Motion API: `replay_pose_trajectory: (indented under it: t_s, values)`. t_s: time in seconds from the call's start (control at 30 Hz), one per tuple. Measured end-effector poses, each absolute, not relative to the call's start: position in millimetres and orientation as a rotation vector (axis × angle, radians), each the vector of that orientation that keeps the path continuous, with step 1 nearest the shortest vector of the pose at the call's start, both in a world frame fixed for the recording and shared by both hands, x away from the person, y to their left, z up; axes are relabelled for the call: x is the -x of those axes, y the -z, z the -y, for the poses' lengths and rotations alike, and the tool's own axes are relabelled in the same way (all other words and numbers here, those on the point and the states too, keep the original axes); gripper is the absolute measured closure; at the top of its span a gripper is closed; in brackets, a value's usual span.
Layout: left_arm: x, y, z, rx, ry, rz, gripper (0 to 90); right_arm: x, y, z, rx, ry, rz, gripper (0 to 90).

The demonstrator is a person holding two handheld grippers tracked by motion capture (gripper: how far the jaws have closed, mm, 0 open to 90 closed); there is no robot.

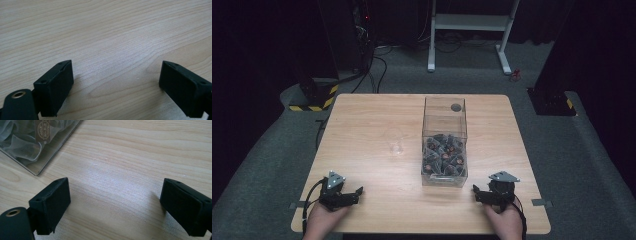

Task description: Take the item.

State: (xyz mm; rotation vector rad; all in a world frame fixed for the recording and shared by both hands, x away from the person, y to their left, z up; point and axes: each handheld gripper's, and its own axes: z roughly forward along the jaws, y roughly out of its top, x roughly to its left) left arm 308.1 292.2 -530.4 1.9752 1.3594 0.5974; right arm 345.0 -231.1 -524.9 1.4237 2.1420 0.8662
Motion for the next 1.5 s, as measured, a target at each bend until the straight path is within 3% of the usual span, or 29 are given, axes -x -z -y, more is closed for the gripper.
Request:
replay_pose_trajectory:
  t_s: [1.5]
  values:
    - [-304.6, 525.7, -293.4, -1.991, -0.544, -1.307, 13.1, -345.8, 524.7, 230.7, -1.422, -0.867, -2.148, 9.4]
